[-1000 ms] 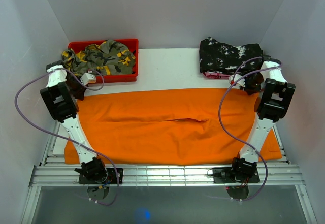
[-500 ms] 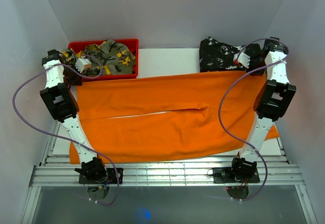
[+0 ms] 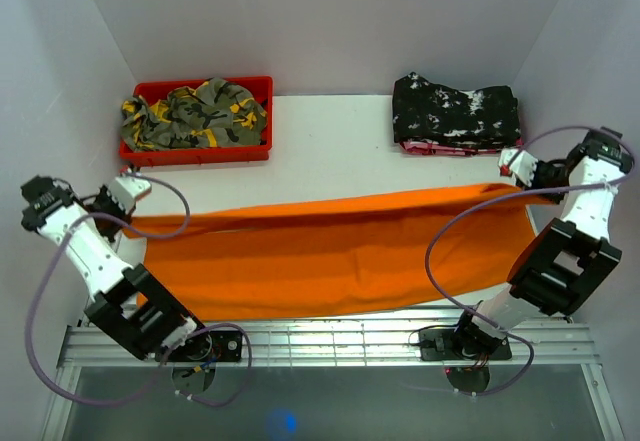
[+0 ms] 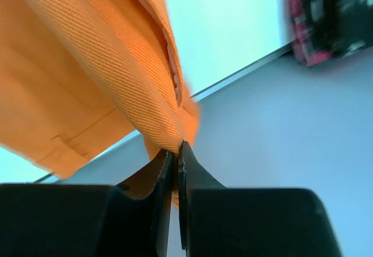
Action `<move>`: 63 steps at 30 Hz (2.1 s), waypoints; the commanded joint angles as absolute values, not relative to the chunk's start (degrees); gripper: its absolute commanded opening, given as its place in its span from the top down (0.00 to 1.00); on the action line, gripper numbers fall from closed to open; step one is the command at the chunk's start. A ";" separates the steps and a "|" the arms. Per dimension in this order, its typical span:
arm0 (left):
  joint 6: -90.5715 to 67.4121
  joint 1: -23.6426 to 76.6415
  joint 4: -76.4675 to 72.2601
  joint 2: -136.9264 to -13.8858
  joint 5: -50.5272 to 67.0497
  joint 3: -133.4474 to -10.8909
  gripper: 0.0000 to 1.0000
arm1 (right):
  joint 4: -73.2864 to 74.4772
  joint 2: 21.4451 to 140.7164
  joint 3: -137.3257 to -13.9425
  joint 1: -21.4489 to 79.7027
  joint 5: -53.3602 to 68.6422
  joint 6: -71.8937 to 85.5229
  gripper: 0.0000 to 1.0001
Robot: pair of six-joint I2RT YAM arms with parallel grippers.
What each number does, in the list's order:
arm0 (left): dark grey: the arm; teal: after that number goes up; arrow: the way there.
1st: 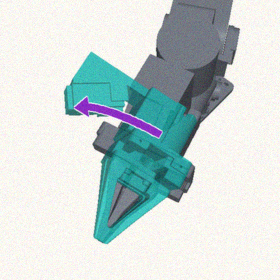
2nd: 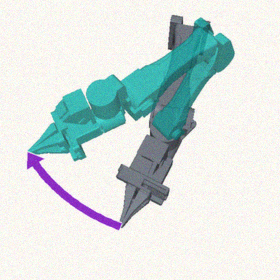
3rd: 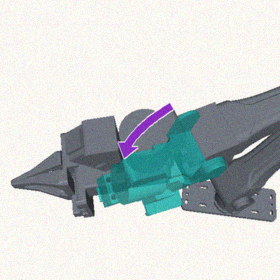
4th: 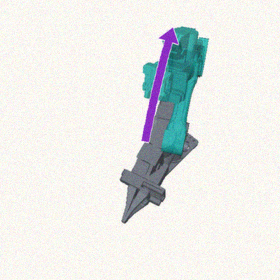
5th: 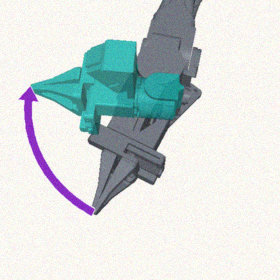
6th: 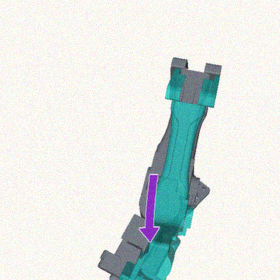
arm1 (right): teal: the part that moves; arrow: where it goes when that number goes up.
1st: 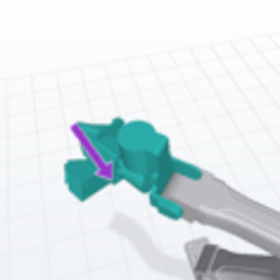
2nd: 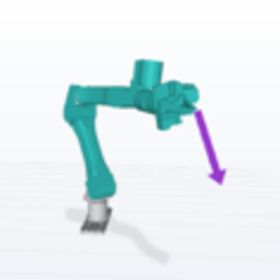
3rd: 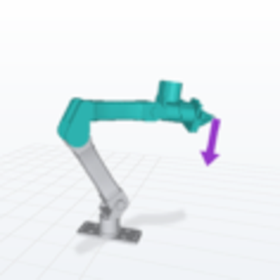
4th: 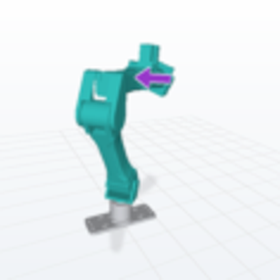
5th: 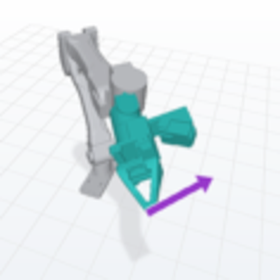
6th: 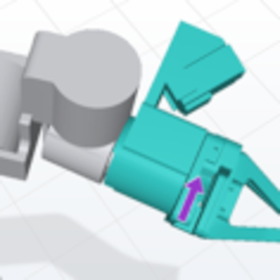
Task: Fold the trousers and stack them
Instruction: Fold the trousers
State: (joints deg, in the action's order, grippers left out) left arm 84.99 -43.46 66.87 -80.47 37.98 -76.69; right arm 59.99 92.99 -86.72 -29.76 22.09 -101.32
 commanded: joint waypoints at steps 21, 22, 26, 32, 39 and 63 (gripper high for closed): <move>112.04 -62.84 80.42 -77.02 21.80 -61.96 0.42 | 66.60 89.73 -73.01 -44.21 15.72 -118.58 0.03; 113.71 -62.93 80.25 -75.69 22.58 -62.05 0.40 | 71.15 90.69 -78.87 -42.73 16.52 -117.26 0.04; 105.51 -58.37 80.24 -76.37 31.35 -66.52 0.34 | 74.97 95.00 -86.48 -36.75 19.07 -107.60 0.06; 76.67 -44.40 78.07 -87.88 32.08 -70.76 0.41 | 70.59 97.91 -78.85 -25.41 13.20 -95.90 0.30; 58.47 -32.09 63.68 -90.43 20.06 -56.10 0.50 | 65.75 100.02 -69.29 -20.92 6.52 -89.83 0.42; 29.97 -24.70 56.69 -132.10 14.59 -109.68 0.53 | 52.56 122.70 -93.34 -10.28 6.33 -64.25 0.36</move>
State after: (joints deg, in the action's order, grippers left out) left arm 28.86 -24.29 65.04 -130.15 18.17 -107.02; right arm 56.40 120.27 -91.31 -10.31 5.56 -66.13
